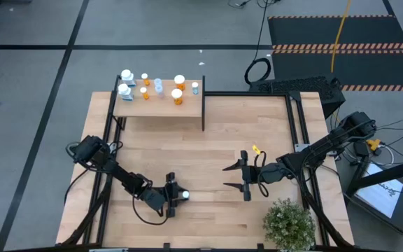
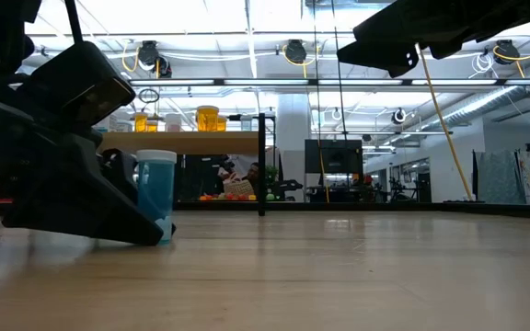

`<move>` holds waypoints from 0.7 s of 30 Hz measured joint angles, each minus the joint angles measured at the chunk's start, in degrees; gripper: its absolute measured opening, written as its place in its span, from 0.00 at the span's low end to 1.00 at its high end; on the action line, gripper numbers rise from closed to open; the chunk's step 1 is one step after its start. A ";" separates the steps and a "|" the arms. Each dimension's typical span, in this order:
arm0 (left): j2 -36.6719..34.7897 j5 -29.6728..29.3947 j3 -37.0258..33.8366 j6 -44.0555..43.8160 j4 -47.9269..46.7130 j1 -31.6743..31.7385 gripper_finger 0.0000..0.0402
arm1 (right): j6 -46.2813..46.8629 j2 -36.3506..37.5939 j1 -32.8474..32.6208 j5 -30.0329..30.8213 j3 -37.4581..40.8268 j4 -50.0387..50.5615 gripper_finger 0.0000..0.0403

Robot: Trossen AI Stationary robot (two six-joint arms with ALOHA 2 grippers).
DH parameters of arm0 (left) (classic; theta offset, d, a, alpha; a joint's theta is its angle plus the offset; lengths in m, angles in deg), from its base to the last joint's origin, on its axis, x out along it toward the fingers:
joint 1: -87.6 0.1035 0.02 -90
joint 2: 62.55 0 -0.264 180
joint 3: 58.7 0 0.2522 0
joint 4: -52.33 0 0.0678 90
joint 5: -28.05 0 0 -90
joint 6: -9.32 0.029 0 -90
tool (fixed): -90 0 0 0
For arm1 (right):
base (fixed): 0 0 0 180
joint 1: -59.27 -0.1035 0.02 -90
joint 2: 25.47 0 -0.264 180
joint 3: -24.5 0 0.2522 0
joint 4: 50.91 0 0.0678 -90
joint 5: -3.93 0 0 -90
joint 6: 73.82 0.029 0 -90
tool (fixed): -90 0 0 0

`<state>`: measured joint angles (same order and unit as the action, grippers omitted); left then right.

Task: Pick and place medicine bottles onto shelf by color
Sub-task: Put the blue pill bottle on the shelf aligned with the other blue pill bottle

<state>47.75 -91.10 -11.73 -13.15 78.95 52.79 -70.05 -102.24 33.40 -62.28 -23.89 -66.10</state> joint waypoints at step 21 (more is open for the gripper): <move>0.00 -0.48 0.00 1.80 0.42 0.55 0.29 | 4.33 0.00 0.65 3.39 0.00 -3.26 0.58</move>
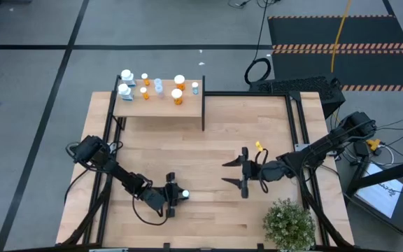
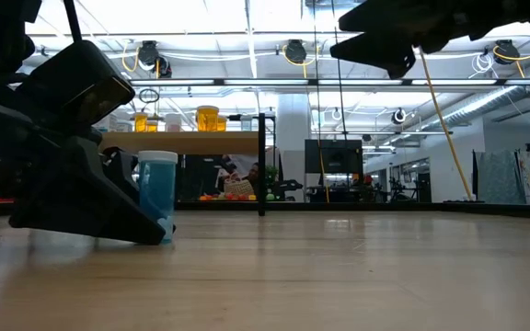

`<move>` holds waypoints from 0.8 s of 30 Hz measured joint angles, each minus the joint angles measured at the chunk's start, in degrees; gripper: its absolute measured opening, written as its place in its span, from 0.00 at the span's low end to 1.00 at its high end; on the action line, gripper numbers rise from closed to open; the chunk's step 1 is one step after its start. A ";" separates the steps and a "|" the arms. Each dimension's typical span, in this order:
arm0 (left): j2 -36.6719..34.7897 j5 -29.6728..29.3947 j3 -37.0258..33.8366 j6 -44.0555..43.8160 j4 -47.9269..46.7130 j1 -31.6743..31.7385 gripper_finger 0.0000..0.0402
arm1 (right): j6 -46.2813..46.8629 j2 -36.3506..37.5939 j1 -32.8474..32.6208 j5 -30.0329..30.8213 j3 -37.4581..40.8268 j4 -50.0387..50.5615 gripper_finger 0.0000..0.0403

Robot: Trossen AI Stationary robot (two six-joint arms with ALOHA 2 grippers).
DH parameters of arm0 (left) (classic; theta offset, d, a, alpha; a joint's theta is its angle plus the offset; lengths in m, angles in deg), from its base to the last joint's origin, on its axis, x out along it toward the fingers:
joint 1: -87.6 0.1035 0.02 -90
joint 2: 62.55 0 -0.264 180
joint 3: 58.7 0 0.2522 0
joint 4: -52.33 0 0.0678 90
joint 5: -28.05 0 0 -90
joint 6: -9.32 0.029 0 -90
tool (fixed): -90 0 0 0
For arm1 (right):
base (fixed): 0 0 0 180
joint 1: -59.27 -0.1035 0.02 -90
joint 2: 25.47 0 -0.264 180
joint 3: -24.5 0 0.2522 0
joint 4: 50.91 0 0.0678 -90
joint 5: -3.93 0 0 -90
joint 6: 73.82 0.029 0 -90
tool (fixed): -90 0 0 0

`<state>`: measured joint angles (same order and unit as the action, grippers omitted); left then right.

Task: Pick and place medicine bottles onto shelf by color
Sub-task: Put the blue pill bottle on the shelf aligned with the other blue pill bottle

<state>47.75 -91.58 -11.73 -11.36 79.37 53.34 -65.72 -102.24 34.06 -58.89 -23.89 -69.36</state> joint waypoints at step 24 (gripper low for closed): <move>-0.56 1.22 -0.03 3.16 1.36 5.45 0.29 | 12.26 -19.81 6.50 -9.26 -15.40 4.16 0.58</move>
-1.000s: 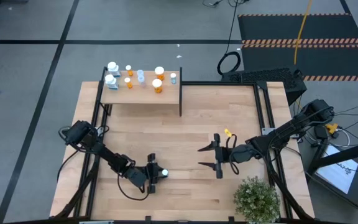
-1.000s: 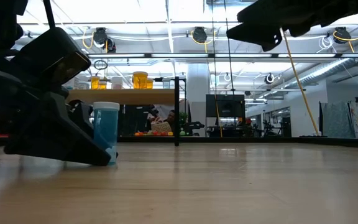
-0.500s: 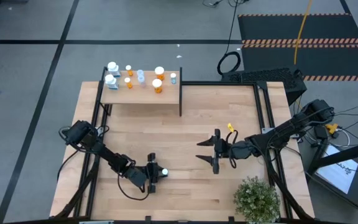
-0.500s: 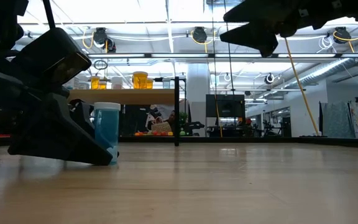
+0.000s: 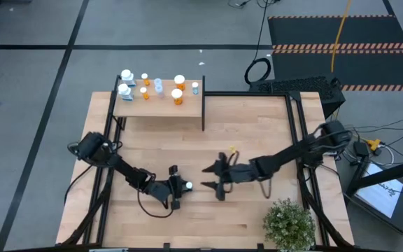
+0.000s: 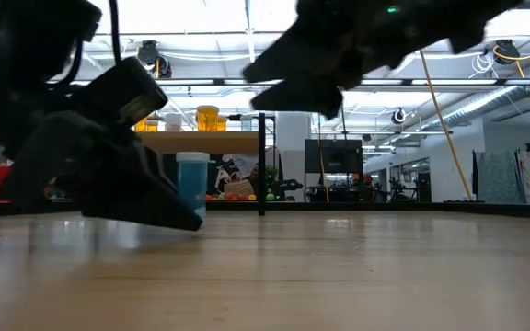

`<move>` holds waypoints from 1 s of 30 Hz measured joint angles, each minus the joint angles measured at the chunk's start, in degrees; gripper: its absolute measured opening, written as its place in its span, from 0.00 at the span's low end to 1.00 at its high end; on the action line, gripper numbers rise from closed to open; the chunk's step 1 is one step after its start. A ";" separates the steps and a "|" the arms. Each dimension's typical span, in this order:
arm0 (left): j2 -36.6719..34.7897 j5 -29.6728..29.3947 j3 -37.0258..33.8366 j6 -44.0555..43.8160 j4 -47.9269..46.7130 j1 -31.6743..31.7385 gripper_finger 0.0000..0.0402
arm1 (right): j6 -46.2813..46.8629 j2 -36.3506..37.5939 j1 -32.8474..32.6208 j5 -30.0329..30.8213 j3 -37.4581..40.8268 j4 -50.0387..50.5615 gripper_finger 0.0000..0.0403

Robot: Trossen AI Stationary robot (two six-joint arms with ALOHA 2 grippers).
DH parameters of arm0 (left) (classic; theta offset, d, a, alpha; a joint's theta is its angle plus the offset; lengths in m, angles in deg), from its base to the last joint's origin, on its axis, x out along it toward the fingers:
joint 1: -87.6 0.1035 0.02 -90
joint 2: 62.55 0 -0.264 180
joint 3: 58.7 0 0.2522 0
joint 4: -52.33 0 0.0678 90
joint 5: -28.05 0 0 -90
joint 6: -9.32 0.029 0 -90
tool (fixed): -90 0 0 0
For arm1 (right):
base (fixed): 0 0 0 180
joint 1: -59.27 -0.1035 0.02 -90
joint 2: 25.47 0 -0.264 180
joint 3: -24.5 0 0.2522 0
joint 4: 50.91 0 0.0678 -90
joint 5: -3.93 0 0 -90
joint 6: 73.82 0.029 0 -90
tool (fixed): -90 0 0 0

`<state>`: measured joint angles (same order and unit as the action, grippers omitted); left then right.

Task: Pick and place medicine bottles onto shelf by color
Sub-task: Put the blue pill bottle on the shelf aligned with the other blue pill bottle

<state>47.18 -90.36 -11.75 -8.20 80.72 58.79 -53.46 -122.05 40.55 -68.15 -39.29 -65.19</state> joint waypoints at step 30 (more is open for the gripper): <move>-8.66 3.07 0.07 6.53 -5.09 5.96 0.29 | -7.22 -13.14 6.54 -13.43 -6.96 -7.85 0.58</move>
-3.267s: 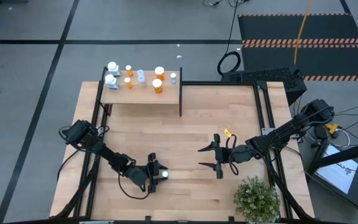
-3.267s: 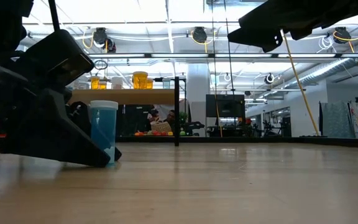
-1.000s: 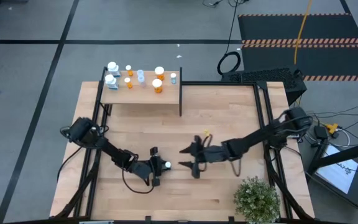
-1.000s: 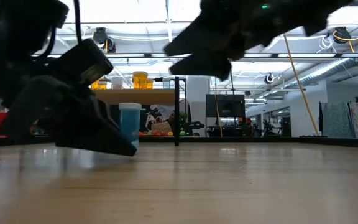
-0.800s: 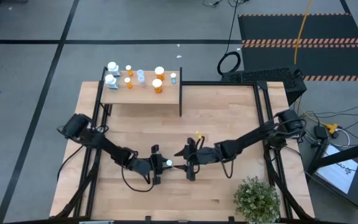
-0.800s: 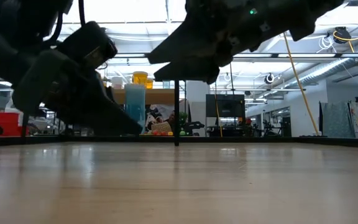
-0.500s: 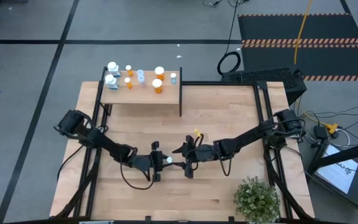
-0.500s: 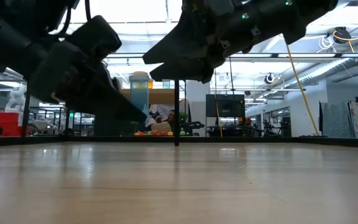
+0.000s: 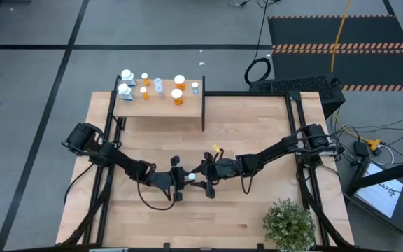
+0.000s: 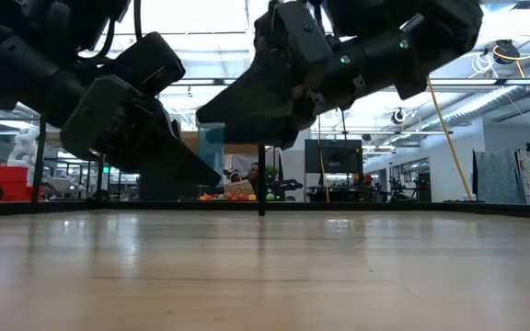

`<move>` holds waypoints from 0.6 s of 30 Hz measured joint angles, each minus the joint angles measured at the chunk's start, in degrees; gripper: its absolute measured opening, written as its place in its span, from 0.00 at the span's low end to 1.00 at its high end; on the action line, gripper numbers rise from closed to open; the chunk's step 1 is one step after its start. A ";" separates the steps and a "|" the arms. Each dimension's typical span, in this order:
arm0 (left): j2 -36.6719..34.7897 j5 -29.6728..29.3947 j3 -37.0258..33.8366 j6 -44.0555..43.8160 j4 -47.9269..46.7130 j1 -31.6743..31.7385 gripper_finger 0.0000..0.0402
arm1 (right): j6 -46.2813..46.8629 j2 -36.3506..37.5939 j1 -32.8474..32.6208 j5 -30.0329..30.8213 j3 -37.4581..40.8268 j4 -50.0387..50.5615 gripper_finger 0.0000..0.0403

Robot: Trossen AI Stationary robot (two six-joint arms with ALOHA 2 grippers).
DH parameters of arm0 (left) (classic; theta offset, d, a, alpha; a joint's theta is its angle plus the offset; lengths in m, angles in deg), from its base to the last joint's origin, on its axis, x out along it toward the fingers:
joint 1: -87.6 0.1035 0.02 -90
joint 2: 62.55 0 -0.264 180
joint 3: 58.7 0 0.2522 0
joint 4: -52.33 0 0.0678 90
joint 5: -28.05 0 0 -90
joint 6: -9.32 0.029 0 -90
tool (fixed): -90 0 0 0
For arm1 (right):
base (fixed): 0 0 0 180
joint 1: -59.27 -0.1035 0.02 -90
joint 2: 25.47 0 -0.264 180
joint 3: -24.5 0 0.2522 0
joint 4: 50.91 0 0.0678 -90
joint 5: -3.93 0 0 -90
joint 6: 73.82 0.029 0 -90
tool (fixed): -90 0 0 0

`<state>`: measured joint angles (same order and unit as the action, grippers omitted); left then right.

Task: Pick and place medicine bottles onto shelf by color
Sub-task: Put the blue pill bottle on the shelf aligned with the other blue pill bottle

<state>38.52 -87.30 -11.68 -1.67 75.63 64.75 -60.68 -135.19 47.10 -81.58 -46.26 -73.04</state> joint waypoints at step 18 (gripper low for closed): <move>0.00 -0.02 0.00 -0.22 -1.01 0.04 0.29 | -0.51 -1.30 0.95 -0.11 -0.02 -2.56 0.44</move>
<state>38.52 -87.32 -11.68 -1.89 74.62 64.79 -61.19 -136.49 48.05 -81.69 -46.27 -75.61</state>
